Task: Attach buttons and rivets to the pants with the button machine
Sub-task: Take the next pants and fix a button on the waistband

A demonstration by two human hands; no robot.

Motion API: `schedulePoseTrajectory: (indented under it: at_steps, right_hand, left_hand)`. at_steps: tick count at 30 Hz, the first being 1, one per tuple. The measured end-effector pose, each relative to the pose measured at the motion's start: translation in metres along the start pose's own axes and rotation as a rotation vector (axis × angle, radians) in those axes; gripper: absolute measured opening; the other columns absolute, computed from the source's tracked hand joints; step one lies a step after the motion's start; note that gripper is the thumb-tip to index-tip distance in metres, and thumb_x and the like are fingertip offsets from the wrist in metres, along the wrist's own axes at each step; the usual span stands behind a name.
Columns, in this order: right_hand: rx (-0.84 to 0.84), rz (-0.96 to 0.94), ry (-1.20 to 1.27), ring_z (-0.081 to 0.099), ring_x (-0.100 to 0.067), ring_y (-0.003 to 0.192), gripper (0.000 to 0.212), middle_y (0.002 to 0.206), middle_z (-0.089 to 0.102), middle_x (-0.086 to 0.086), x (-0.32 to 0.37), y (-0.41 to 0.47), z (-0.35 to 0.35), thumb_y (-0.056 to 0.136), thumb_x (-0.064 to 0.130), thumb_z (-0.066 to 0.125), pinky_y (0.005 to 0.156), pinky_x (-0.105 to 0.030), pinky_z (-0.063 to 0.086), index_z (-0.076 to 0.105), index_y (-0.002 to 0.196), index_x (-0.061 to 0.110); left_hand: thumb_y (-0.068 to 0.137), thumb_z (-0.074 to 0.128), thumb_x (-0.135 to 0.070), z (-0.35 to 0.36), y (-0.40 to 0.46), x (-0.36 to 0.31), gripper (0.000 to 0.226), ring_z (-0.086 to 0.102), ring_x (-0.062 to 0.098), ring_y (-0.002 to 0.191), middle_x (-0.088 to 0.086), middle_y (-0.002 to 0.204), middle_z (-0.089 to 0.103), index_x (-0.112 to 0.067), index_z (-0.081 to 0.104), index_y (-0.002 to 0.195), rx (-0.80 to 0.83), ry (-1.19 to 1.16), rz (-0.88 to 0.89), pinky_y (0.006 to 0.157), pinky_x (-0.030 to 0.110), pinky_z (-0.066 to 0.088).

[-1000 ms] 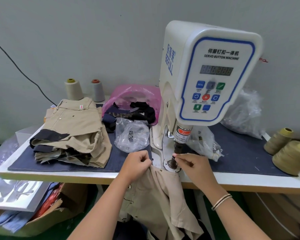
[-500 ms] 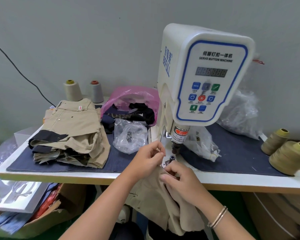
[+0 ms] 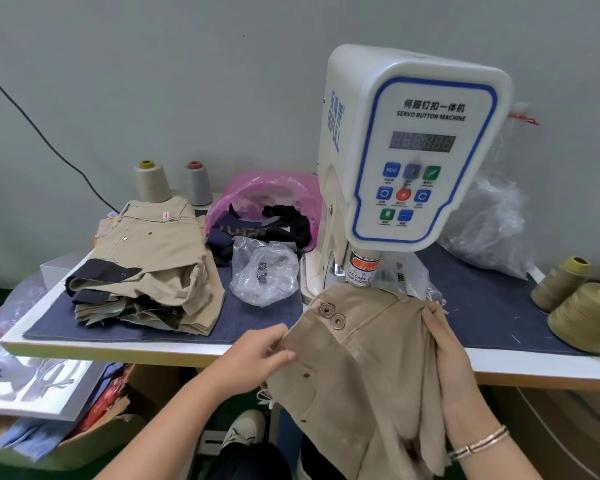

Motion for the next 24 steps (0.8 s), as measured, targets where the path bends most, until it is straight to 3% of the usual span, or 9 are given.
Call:
schedulePoseTrajectory:
  at_steps: [2, 6, 9, 12, 15, 18, 20, 22, 24]
  right_hand:
    - [-0.058, -0.028, -0.176, 0.06, -0.013, 0.085, 0.02, 0.088, 0.064, -0.003, 0.002, 0.004, -0.01, 0.088, 0.012, 0.055, 0.082, -0.029, 0.048, 0.063, 0.075, 0.024]
    - [-0.118, -0.408, -0.783, 0.057, 0.001, 0.094, 0.033, 0.107, 0.061, -0.007, 0.028, -0.009, -0.001, 0.086, -0.005, 0.06, 0.086, -0.012, 0.042, 0.054, 0.096, 0.026]
    - [0.19, -0.71, -1.075, 0.049, -0.002, 0.114, 0.039, 0.122, 0.051, 0.01, 0.026, -0.032, 0.047, 0.083, 0.031, 0.068, 0.098, -0.012, 0.034, 0.049, 0.117, 0.032]
    - [0.233, -0.767, -1.387, 0.039, -0.005, 0.123, 0.07, 0.131, 0.043, 0.014, 0.017, -0.028, 0.069, 0.075, 0.06, 0.061, 0.105, -0.023, 0.027, 0.036, 0.134, 0.032]
    - [0.081, -0.84, -1.506, 0.054, -0.01, 0.09, 0.042, 0.096, 0.059, 0.011, 0.028, -0.017, 0.077, 0.08, 0.061, 0.053, 0.083, -0.023, 0.032, 0.053, 0.106, 0.028]
    - [0.111, -0.89, -1.5, 0.046, -0.009, 0.061, 0.029, 0.063, 0.048, 0.012, 0.029, -0.014, 0.082, 0.089, 0.051, 0.048, 0.065, -0.024, 0.032, 0.046, 0.073, 0.027]
    - [0.055, -0.797, -1.213, 0.04, -0.007, 0.054, 0.035, 0.056, 0.041, 0.004, 0.04, -0.013, 0.072, 0.089, 0.048, 0.049, 0.056, -0.017, 0.031, 0.037, 0.063, 0.026]
    - [-0.079, -0.719, -0.994, 0.039, -0.008, 0.053, 0.039, 0.059, 0.044, -0.002, 0.054, -0.008, 0.052, 0.086, 0.049, 0.051, 0.051, -0.015, 0.032, 0.035, 0.06, 0.025]
    - [-0.152, -0.622, -1.026, 0.04, -0.011, 0.055, 0.037, 0.057, 0.044, -0.002, 0.06, 0.0, 0.036, 0.086, 0.045, 0.054, 0.054, -0.02, 0.034, 0.037, 0.061, 0.024]
  left_hand:
    - [0.096, 0.055, -0.018, -0.012, 0.005, -0.016, 0.011, 0.052, 0.003, 0.07, -0.013, 0.076, 0.06, -0.022, 0.058, 0.086, -0.066, -0.191, 0.028, 0.068, 0.026, 0.041]
    - [0.09, 0.053, -0.019, -0.027, 0.026, -0.071, 0.007, 0.054, 0.006, 0.071, -0.011, 0.074, 0.059, -0.017, 0.06, 0.089, -0.065, -0.358, 0.125, 0.067, 0.019, 0.043]
    - [0.085, 0.054, -0.019, -0.018, 0.046, -0.114, 0.008, 0.047, 0.003, 0.063, -0.015, 0.067, 0.054, -0.013, 0.059, 0.088, 0.049, -0.32, 0.225, 0.062, 0.015, 0.038]
    - [0.083, 0.055, -0.019, -0.014, 0.055, -0.13, 0.038, 0.049, 0.018, 0.082, 0.012, 0.088, 0.054, 0.012, 0.055, 0.104, 0.1, -0.353, 0.229, 0.077, 0.033, 0.04]
    - [0.084, 0.058, -0.014, -0.012, 0.05, -0.123, 0.024, 0.054, 0.017, 0.086, 0.009, 0.09, 0.056, 0.001, 0.057, 0.102, 0.122, -0.42, 0.226, 0.08, 0.033, 0.044]
    - [0.083, 0.064, -0.011, -0.009, 0.039, -0.097, 0.024, 0.057, 0.007, 0.083, -0.006, 0.089, 0.06, -0.011, 0.053, 0.105, 0.124, -0.526, 0.146, 0.075, 0.021, 0.047]
    - [0.085, 0.068, -0.014, -0.003, 0.026, -0.072, 0.028, 0.06, 0.008, 0.086, -0.003, 0.092, 0.062, -0.009, 0.054, 0.109, 0.179, -0.452, 0.052, 0.076, 0.025, 0.05]
    - [0.09, 0.065, -0.022, 0.004, 0.012, -0.047, 0.029, 0.06, 0.015, 0.093, 0.012, 0.1, 0.063, -0.002, 0.057, 0.11, 0.229, -0.282, -0.007, 0.088, 0.038, 0.049]
    - [0.092, 0.056, -0.032, 0.0, 0.006, -0.034, 0.043, 0.056, 0.019, 0.096, 0.015, 0.101, 0.058, 0.007, 0.051, 0.111, 0.188, -0.336, -0.051, 0.091, 0.036, 0.044]
Point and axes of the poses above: each hand's wrist, its own y-axis towards the middle knuckle, its own z-axis out of the palm, x = y × z, the point moved 7 cm from there along y, towards the middle knuckle
